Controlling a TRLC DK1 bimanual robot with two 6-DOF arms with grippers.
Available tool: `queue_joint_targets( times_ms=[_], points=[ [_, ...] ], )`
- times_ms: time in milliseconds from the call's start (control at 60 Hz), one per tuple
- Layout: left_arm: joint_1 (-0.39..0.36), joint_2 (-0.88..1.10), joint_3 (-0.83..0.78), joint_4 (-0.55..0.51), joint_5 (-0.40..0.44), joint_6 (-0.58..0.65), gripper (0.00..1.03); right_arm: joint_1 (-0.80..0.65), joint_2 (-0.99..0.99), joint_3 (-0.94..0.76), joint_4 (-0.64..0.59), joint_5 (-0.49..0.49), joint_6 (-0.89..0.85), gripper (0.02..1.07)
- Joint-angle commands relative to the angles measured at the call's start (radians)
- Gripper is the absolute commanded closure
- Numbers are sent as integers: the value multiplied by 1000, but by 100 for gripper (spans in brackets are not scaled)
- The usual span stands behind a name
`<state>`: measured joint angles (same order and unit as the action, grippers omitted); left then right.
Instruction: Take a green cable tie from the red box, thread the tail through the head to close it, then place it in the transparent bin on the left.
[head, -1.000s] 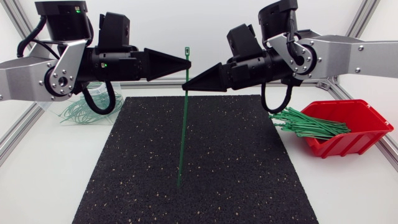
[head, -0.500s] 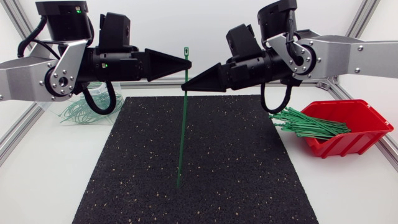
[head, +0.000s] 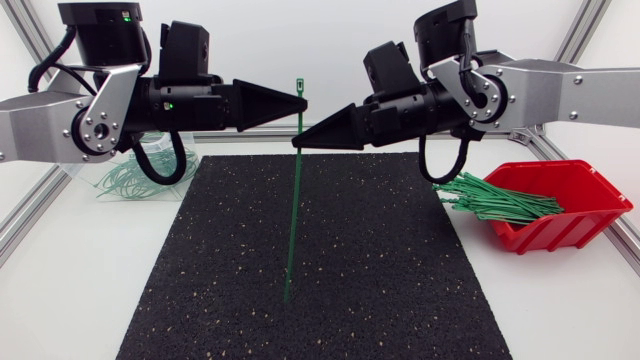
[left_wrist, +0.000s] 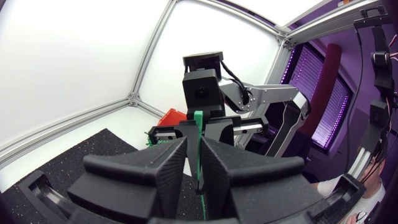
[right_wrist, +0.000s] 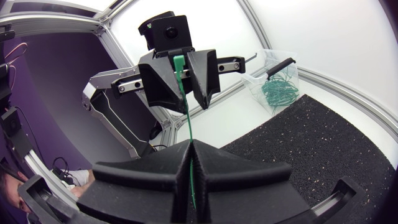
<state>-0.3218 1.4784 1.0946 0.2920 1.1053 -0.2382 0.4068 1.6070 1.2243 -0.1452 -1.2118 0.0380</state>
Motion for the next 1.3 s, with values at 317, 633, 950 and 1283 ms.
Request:
queue_joint_targets(
  times_ms=[317, 633, 950, 1283],
  points=[
    [15, -20, 2, -10, 2, 23, 86, -8, 2, -25, 19, -5, 14, 101],
    [18, -23, 7, -10, 1, 23, 87, -2, 5, -31, 26, -3, 17, 101],
    [23, -27, 10, -14, -5, 22, 89, 4, 5, -37, 27, -2, 16, 101],
    [13, -26, 11, -19, -5, 23, 92, 9, 5, -37, 27, -2, 17, 101]
  ],
)
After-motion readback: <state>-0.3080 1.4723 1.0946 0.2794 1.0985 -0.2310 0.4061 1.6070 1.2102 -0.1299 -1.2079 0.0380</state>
